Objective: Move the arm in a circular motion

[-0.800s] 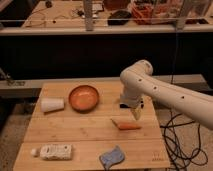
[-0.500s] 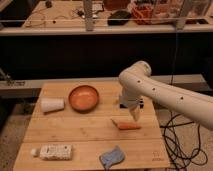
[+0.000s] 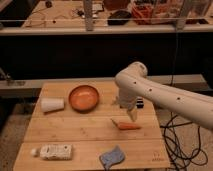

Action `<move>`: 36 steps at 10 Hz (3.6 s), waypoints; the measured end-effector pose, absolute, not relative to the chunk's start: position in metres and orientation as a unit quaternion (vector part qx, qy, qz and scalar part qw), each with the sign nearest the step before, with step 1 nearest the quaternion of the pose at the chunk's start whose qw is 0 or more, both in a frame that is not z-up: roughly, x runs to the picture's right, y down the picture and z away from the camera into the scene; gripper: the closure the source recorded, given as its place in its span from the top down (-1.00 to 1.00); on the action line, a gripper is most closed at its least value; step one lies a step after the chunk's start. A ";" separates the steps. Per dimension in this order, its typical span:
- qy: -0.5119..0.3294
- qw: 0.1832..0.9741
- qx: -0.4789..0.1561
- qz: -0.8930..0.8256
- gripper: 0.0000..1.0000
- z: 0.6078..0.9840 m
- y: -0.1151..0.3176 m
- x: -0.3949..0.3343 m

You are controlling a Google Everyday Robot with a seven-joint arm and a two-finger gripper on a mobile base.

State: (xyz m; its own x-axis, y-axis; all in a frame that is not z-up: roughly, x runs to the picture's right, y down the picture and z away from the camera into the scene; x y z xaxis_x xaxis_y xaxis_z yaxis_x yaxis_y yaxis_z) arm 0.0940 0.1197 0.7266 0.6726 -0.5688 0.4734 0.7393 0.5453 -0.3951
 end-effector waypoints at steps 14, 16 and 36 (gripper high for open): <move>-0.149 0.852 -0.285 -0.412 0.60 0.736 0.126 0.095; -0.150 0.851 -0.284 -0.416 0.60 0.736 0.127 0.100; -0.160 0.814 -0.269 -0.490 0.60 0.739 0.149 0.083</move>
State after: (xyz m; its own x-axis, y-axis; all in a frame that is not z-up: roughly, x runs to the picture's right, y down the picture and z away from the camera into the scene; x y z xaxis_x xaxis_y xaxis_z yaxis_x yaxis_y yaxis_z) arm 0.0830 0.1492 0.7393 0.4679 -0.7115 0.5242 0.8838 0.3751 -0.2797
